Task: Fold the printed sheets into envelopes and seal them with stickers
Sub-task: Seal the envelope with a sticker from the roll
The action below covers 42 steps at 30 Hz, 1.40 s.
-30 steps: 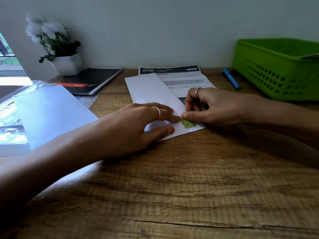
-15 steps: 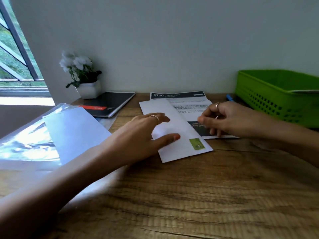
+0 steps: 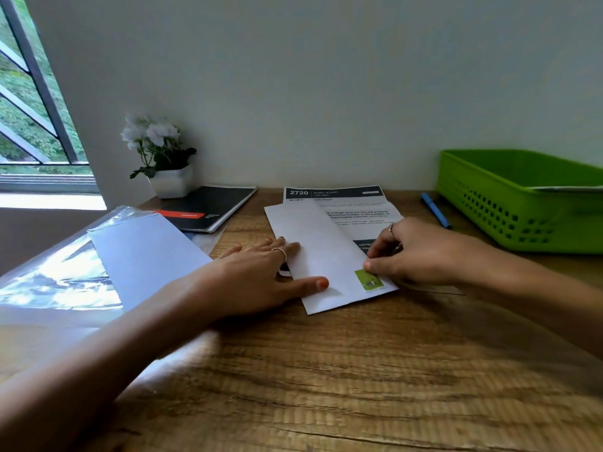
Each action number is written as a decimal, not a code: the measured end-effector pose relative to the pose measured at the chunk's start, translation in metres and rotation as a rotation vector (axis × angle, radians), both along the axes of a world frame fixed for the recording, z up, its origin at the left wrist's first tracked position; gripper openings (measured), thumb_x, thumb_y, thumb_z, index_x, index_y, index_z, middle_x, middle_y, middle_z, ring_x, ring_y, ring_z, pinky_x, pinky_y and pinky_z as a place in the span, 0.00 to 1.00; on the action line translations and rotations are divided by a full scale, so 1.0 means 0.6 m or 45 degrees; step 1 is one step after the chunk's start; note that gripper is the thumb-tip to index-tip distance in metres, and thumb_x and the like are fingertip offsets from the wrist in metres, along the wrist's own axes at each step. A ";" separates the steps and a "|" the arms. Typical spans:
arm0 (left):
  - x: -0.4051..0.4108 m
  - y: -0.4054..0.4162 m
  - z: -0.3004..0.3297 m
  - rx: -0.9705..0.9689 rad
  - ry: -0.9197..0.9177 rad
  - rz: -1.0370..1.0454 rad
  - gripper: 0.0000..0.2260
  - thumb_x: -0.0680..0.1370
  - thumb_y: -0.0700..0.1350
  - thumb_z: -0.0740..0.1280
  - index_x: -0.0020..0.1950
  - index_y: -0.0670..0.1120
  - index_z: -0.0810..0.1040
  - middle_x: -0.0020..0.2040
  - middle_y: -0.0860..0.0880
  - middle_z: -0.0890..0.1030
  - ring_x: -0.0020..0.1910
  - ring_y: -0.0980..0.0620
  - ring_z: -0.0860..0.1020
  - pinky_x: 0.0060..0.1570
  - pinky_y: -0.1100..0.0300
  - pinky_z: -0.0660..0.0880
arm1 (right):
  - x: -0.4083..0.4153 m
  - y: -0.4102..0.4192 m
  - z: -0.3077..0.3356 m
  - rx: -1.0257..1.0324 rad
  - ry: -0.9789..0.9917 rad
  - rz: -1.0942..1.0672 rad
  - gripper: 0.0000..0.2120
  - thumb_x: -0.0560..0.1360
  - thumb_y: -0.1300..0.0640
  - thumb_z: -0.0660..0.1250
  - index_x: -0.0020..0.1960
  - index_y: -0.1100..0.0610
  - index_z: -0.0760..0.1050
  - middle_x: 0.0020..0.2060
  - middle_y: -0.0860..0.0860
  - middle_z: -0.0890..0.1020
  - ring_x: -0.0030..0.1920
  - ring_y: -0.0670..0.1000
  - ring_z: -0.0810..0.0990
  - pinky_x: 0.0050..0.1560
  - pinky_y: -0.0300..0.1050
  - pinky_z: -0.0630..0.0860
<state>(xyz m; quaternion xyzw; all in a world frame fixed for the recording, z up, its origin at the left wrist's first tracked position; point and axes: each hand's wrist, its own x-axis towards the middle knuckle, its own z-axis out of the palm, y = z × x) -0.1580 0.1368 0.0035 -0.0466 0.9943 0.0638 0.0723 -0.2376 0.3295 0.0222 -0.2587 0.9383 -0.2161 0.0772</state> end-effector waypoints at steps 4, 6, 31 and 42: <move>0.000 0.002 0.000 -0.002 0.001 -0.004 0.42 0.66 0.74 0.49 0.77 0.56 0.47 0.78 0.54 0.48 0.76 0.54 0.51 0.73 0.54 0.48 | -0.006 0.005 -0.006 -0.185 -0.095 -0.027 0.05 0.72 0.50 0.71 0.45 0.50 0.78 0.43 0.46 0.81 0.38 0.42 0.76 0.46 0.41 0.72; 0.001 0.003 0.001 -0.006 0.011 -0.004 0.40 0.70 0.73 0.50 0.77 0.56 0.48 0.78 0.53 0.50 0.76 0.53 0.53 0.72 0.54 0.50 | -0.006 0.003 -0.010 -0.400 -0.204 -0.062 0.06 0.71 0.53 0.72 0.47 0.52 0.78 0.44 0.50 0.83 0.42 0.46 0.80 0.48 0.43 0.75; -0.002 -0.007 -0.017 0.067 0.087 -0.026 0.41 0.68 0.75 0.49 0.76 0.57 0.48 0.77 0.55 0.51 0.75 0.53 0.55 0.73 0.48 0.56 | 0.013 -0.006 -0.041 -1.052 -0.764 -0.109 0.22 0.75 0.66 0.65 0.66 0.51 0.67 0.55 0.56 0.77 0.40 0.52 0.81 0.28 0.40 0.79; -0.008 -0.012 -0.013 0.183 0.341 -0.010 0.44 0.65 0.74 0.48 0.77 0.55 0.49 0.77 0.54 0.51 0.75 0.53 0.56 0.73 0.52 0.56 | 0.015 -0.002 -0.050 -1.184 -0.716 -0.108 0.18 0.77 0.65 0.63 0.63 0.49 0.68 0.59 0.54 0.76 0.46 0.53 0.80 0.27 0.39 0.78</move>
